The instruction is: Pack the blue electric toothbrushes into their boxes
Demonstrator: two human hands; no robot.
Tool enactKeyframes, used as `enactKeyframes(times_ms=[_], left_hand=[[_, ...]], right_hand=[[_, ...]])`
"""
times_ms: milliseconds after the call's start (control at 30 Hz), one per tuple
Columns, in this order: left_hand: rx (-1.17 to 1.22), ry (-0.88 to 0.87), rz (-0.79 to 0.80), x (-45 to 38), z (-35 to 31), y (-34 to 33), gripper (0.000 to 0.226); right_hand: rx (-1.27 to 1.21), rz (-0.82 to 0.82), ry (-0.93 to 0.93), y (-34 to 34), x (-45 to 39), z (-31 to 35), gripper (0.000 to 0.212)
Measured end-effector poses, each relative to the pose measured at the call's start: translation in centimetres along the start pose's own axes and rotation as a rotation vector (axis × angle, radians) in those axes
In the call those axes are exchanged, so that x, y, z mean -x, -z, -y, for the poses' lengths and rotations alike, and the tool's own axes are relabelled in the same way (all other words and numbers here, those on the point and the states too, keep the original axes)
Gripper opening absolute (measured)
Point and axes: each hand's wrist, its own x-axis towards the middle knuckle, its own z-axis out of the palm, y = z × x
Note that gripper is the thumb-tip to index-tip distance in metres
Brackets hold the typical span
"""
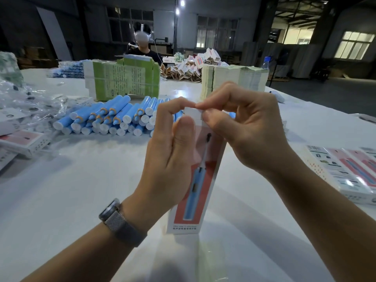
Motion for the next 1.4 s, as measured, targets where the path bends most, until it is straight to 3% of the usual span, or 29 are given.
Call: enactKeyframes(times_ms=[233, 333, 500, 1067, 1267, 1400], left_hand=[[0.017, 0.044, 0.053, -0.3, -0.1, 0.1, 0.008], [0.095, 0.113, 0.089, -0.2, 0.0, 0.0, 0.021], [0.049, 0.06, 0.14, -0.1, 0.5, 0.4, 0.015], [-0.069, 0.01, 0.019, 0.0, 0.5, 1.1, 0.016], [-0.028, 0.085, -0.009, 0.1, 0.8, 1.1, 0.008], [-0.034, 0.07, -0.001, 0.1, 0.9, 1.0, 0.014]], right_hand=[[0.071, 0.198, -0.008, 2.4, -1.0, 0.6, 0.015], [0.103, 0.221, -0.005, 3.0, -1.1, 0.7, 0.017], [0.064, 0.302, -0.037, 4.0, -1.1, 0.8, 0.011], [0.008, 0.165, -0.033, 0.8, 0.8, 0.3, 0.016], [-0.139, 0.156, -0.199, -0.4, 2.0, -1.0, 0.026], [-0.161, 0.126, -0.209, -0.6, 2.1, -2.0, 0.023]])
